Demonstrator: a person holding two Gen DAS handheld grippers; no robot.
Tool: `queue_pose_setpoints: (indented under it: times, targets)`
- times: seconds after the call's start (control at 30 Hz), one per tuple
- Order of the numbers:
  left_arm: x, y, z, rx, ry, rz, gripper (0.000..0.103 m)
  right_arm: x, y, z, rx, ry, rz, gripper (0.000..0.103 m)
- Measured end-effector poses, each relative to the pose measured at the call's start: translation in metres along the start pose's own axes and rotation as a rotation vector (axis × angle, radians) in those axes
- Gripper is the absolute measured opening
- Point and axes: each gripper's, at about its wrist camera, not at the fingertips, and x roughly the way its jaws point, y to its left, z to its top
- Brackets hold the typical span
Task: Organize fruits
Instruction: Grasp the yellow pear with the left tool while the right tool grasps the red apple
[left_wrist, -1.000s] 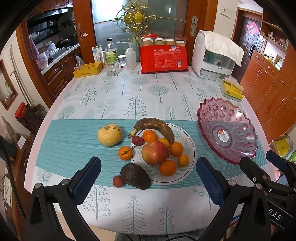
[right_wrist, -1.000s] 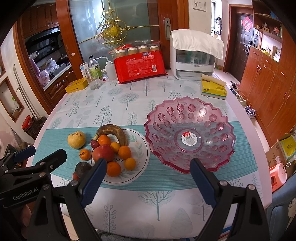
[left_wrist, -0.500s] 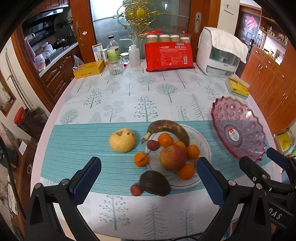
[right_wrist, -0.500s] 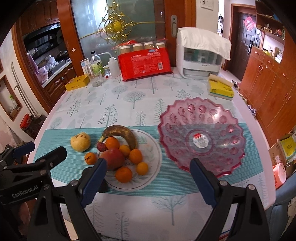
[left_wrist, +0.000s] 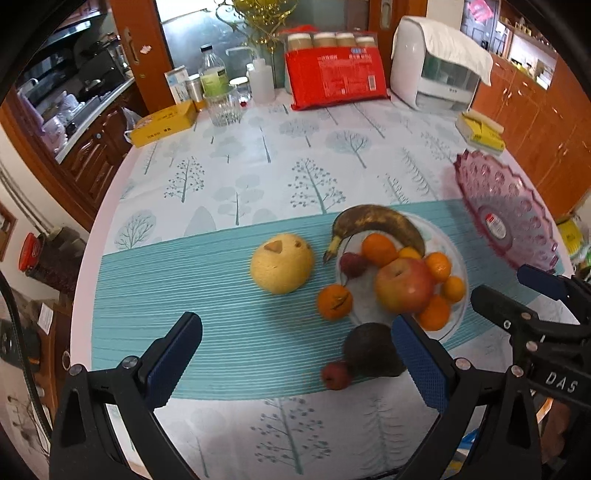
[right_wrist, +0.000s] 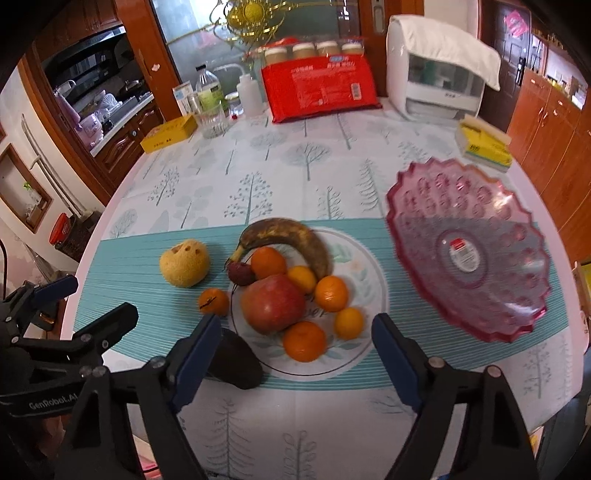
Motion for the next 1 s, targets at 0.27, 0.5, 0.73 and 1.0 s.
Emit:
queue_pose_setpoints:
  times: [0.27, 0.5, 0.73, 1.0]
  targets:
    - [0.047, 0.037, 0.018, -0.052, 0.047, -0.03, 0.102, 0.042, -0.002, -0.001, 0.102, 0.077, 0.027, 0.076]
    - [0.093, 0.052, 0.039, -0.091, 0.096, -0.086, 0.099, 0.075, -0.003, 0.001, 0.185, 0.127, 0.036, 0.073]
    - [0.132, 0.049, 0.046, -0.107, 0.175, -0.154, 0.093, 0.098, 0.0, 0.004, 0.204, 0.165, 0.038, 0.073]
    - [0.164, 0.044, 0.049, -0.124, 0.251, -0.21, 0.084, 0.113, 0.002, 0.008, 0.196, 0.176, 0.048, 0.073]
